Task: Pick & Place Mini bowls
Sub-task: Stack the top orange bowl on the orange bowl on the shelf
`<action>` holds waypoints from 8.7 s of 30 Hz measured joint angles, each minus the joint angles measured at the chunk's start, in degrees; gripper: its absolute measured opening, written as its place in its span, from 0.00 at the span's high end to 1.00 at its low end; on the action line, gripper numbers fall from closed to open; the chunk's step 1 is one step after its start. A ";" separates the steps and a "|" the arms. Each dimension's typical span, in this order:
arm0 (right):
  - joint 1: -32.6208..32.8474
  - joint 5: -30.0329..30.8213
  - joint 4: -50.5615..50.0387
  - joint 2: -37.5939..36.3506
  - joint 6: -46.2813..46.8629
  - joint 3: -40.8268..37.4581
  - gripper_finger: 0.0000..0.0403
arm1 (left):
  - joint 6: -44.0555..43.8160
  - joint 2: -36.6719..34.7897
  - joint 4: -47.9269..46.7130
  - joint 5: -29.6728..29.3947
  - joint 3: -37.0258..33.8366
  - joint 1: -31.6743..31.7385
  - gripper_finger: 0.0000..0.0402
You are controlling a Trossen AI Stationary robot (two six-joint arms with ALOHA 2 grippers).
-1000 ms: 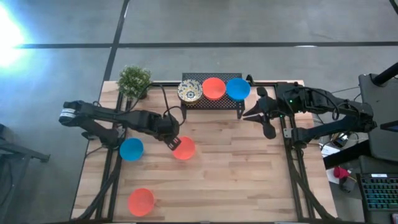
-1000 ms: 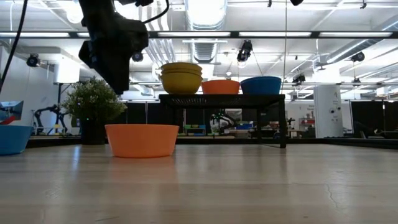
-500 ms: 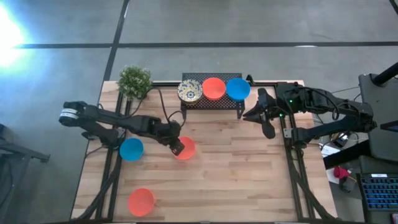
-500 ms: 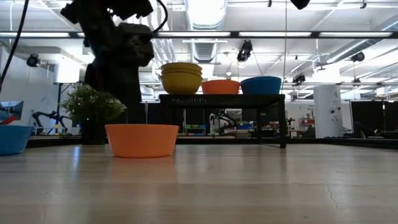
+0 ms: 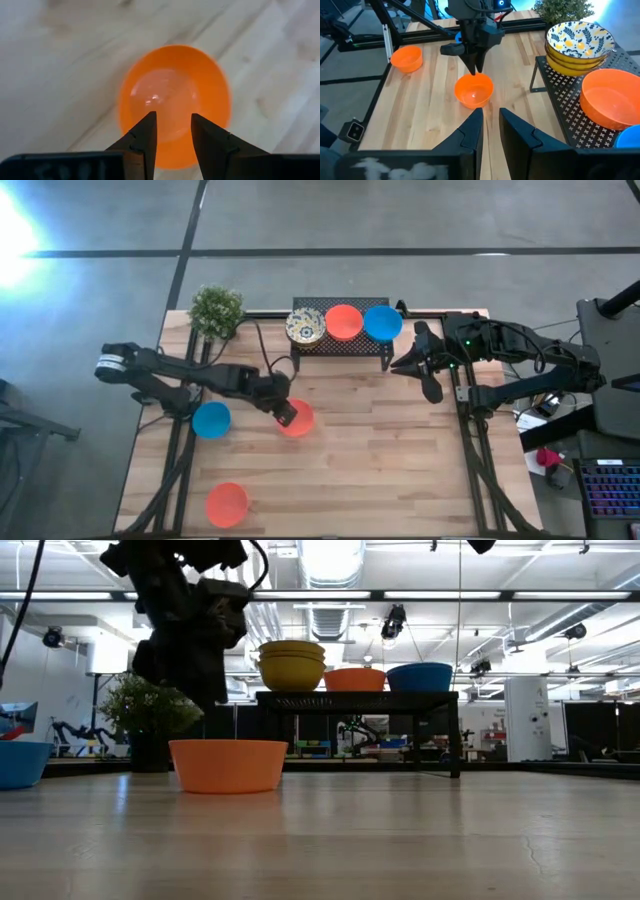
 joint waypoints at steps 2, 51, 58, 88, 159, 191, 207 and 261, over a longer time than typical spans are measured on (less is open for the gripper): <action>0.00 0.00 0.01 0.00 0.02 0.00 0.86 | -1.36 0.00 -1.48 -1.07 -0.17 0.42 0.72; 0.00 0.02 0.24 0.00 1.72 0.00 0.86 | -4.02 11.26 4.36 -1.36 0.87 2.15 1.00; 0.00 0.04 0.23 -0.01 1.47 0.00 0.86 | -2.66 11.21 4.41 -0.20 6.04 2.15 1.00; 0.00 0.04 0.17 -0.02 0.39 0.00 0.86 | 4.61 11.15 -13.92 9.14 43.92 6.56 1.00; -0.01 0.09 0.18 -0.02 0.61 -0.09 0.86 | 56.33 37.18 -20.58 -7.78 74.82 29.87 1.00; -0.02 0.09 0.18 -0.02 0.61 -0.11 0.86 | 57.40 37.11 -17.08 -5.48 71.94 29.71 1.00; 0.00 0.09 0.17 -0.02 0.44 -0.11 0.86 | 57.35 37.09 -17.06 -5.62 71.94 29.73 1.00; -0.01 0.07 0.19 -0.02 0.47 -0.11 0.86 | 53.18 37.09 -17.82 -4.55 71.94 29.64 0.91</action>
